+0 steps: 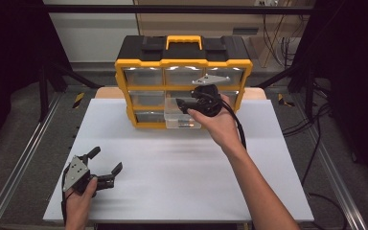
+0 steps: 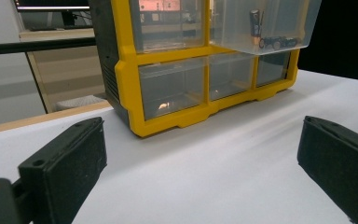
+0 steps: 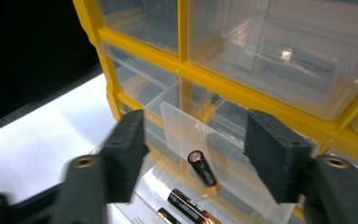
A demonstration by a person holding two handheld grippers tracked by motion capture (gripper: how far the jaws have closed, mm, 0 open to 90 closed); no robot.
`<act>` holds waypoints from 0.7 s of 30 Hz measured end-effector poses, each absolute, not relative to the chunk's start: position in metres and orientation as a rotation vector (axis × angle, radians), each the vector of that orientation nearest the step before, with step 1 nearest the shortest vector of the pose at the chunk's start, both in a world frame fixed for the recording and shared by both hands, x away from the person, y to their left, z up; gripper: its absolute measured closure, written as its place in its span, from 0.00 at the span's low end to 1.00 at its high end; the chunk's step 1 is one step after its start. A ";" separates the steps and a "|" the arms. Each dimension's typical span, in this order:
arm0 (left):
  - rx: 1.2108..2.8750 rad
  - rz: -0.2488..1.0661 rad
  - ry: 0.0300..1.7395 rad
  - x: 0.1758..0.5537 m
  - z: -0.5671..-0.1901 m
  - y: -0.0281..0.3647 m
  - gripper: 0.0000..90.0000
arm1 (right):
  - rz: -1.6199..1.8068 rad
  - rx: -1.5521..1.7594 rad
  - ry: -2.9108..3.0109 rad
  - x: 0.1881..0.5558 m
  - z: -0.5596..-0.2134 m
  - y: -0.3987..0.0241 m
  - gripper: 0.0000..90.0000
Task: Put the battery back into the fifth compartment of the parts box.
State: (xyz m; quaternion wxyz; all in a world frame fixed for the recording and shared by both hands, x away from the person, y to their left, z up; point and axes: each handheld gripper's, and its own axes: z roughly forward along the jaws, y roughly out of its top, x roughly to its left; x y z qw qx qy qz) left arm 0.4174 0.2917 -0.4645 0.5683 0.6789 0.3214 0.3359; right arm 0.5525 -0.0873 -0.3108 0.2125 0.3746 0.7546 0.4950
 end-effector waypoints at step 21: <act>1.598 0.790 0.762 0.418 -0.465 0.293 0.01 | 1.478 1.049 1.928 0.537 -0.295 -0.099 0.07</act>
